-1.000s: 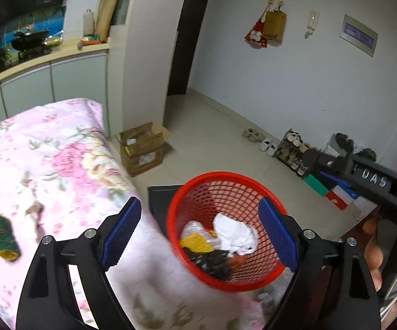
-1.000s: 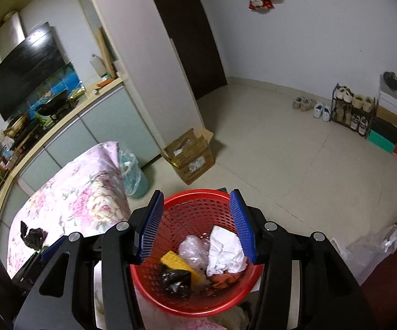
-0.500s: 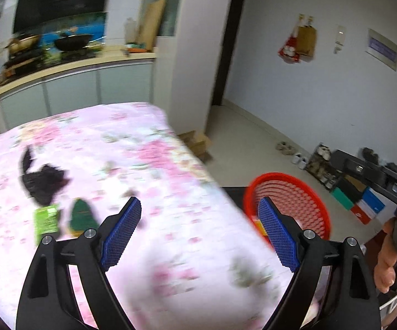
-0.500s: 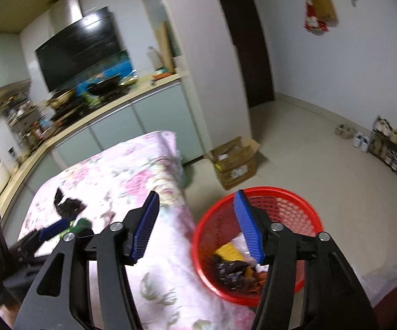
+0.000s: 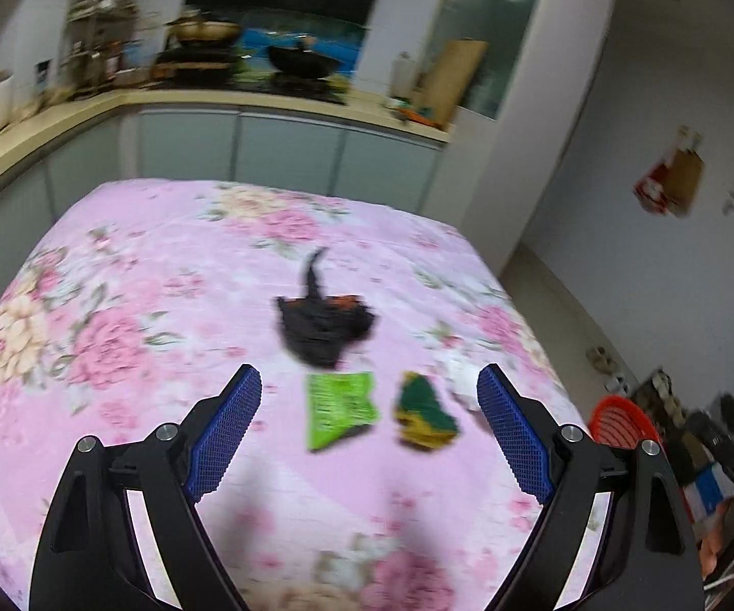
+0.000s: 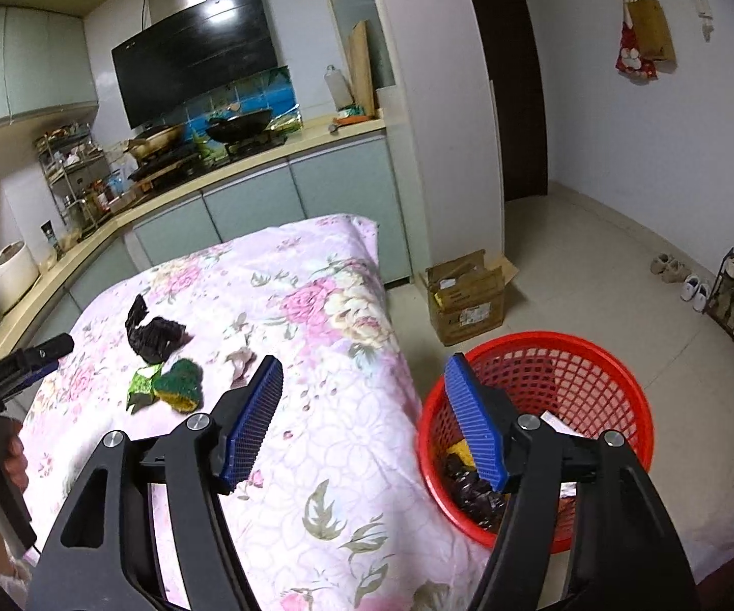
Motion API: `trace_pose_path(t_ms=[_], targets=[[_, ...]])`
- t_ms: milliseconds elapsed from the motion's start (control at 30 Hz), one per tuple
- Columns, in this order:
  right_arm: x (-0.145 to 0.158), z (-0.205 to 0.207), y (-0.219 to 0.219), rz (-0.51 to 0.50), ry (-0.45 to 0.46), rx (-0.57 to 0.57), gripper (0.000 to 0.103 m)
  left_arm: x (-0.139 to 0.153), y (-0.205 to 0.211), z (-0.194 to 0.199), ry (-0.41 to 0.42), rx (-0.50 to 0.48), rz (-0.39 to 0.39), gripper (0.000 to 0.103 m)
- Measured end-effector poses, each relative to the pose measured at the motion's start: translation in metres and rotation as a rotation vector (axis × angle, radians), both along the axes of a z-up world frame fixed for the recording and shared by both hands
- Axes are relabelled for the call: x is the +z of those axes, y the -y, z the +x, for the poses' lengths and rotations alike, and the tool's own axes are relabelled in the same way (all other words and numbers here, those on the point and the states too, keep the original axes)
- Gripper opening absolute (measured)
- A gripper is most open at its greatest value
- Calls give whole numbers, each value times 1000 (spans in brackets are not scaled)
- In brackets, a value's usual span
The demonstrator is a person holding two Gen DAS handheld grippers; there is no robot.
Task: Collect trash
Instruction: 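Move both tools back over the bed toward the green snack packet, then close the left tool on the green snack packet and lift it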
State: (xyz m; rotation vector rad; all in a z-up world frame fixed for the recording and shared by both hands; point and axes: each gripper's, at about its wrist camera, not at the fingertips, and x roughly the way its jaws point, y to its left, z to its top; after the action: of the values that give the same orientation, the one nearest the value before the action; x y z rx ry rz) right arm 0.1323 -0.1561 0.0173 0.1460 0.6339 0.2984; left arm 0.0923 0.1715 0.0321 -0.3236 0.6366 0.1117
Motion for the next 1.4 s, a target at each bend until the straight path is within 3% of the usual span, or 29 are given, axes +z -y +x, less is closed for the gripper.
trace_pose_path(t_ms=[133, 333, 700, 967, 1400], targets=[[-2, 0, -5, -4, -5, 17, 64, -14, -12, 10, -39, 37, -23, 84], [-4, 0, -9, -8, -13, 28, 64, -43, 1, 36, -108, 3, 29, 84], [-11, 2, -11, -14, -28, 29, 64, -90, 3, 75, -220, 0, 43, 83], [-20, 2, -29, -40, -45, 74, 64, -93, 1, 73, -216, -12, 64, 40], [-24, 16, -90, -32, -64, 185, 64, -65, -21, 29, -126, 29, 102, 38]])
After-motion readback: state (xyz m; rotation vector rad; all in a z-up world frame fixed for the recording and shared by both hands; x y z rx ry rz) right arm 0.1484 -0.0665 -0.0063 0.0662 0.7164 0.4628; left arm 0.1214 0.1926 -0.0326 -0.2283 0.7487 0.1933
